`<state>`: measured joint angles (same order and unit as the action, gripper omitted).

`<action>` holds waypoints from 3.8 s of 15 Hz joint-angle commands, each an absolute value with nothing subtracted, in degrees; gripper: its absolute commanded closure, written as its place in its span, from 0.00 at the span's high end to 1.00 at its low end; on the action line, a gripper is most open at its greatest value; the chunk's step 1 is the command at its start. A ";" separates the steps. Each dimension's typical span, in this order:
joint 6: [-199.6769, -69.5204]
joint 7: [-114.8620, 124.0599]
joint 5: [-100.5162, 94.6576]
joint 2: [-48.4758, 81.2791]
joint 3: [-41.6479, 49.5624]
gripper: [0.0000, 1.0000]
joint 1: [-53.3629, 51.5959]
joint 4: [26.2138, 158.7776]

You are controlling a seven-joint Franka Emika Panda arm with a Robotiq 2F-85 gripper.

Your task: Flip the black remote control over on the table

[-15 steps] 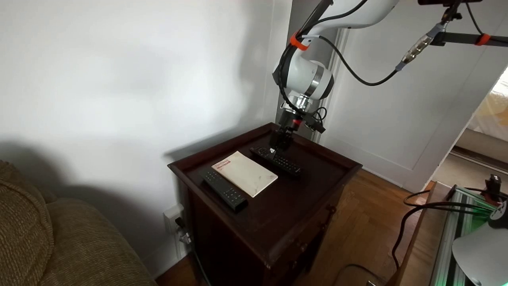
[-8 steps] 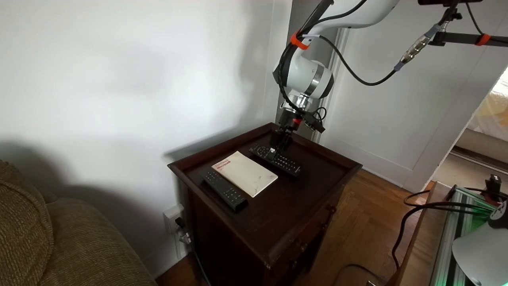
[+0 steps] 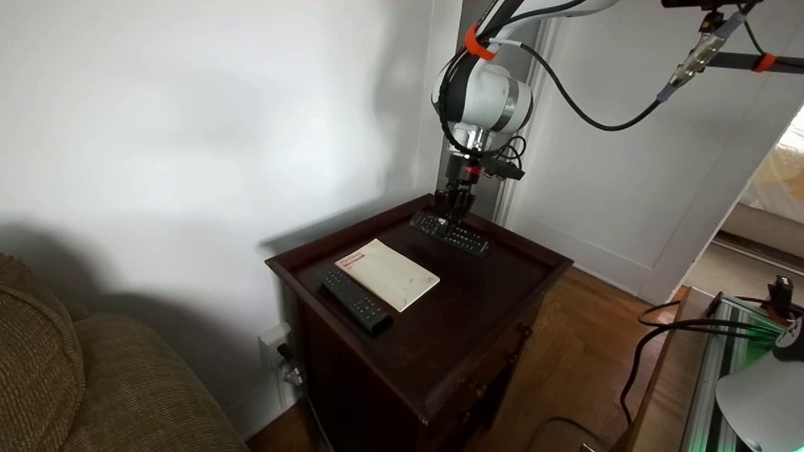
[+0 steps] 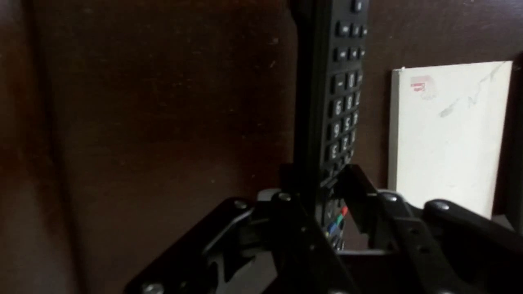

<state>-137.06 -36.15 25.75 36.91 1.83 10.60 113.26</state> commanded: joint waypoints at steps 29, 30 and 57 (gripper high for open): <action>-152.97 23.99 -29.36 44.97 23.42 0.09 -19.05 114.69; -152.62 25.34 -29.86 46.02 24.25 0.09 -20.37 114.02; -146.69 49.32 -48.91 49.91 22.92 1.00 -25.75 107.61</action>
<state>-145.33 46.12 -45.25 50.24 24.64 -27.83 107.73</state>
